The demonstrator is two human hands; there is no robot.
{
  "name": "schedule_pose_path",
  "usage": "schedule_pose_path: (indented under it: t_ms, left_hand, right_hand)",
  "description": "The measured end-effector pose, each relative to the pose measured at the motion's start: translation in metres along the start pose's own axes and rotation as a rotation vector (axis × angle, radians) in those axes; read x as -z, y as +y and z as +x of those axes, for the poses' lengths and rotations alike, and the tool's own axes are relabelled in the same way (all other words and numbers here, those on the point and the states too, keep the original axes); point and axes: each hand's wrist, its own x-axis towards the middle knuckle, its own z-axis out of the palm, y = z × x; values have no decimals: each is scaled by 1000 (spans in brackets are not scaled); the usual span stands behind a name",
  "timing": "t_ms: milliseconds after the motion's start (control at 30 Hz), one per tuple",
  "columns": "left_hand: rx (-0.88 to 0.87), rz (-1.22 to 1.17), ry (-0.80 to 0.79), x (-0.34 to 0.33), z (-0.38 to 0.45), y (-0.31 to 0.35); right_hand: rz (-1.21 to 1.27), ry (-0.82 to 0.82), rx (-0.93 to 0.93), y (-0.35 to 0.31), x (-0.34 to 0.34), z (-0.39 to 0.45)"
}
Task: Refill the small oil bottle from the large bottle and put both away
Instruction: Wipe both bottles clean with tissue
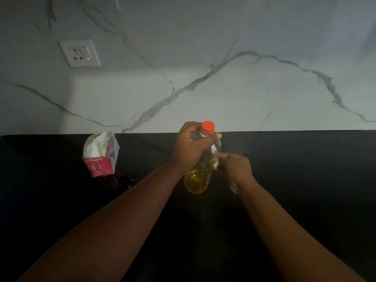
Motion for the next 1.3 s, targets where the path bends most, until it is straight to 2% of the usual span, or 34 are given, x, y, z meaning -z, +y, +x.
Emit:
schedule_pose_path:
  t_ms: [133, 300, 400, 633, 700, 800, 967, 1200, 1300]
  left_hand:
    - [112, -97, -147, 10, 5, 2]
    - [160, -77, -259, 18, 8, 2]
    - [172, -52, -308, 24, 9, 5]
    - [102, 37, -201, 38, 8, 6]
    - [62, 71, -198, 39, 3, 6]
    - [59, 83, -188, 35, -7, 5]
    - [47, 113, -112, 23, -18, 7]
    - [53, 107, -137, 26, -16, 6]
    - [94, 94, -170, 28, -14, 3]
  right_hand:
    - [-33, -55, 130, -31, -1, -11]
    - [68, -88, 188, -51, 1, -19]
    - [33, -128, 285, -57, 1, -22]
    - [-268, -109, 557, -52, -2, -27]
    - [-254, -53, 602, -40, -4, -30]
    - [-211, 7, 520, -3, -3, -32]
    - [-285, 28, 337, 64, -6, -26]
    - [-560, -38, 129, 96, -1, -18]
    - [-491, -42, 19, 84, -1, -15]
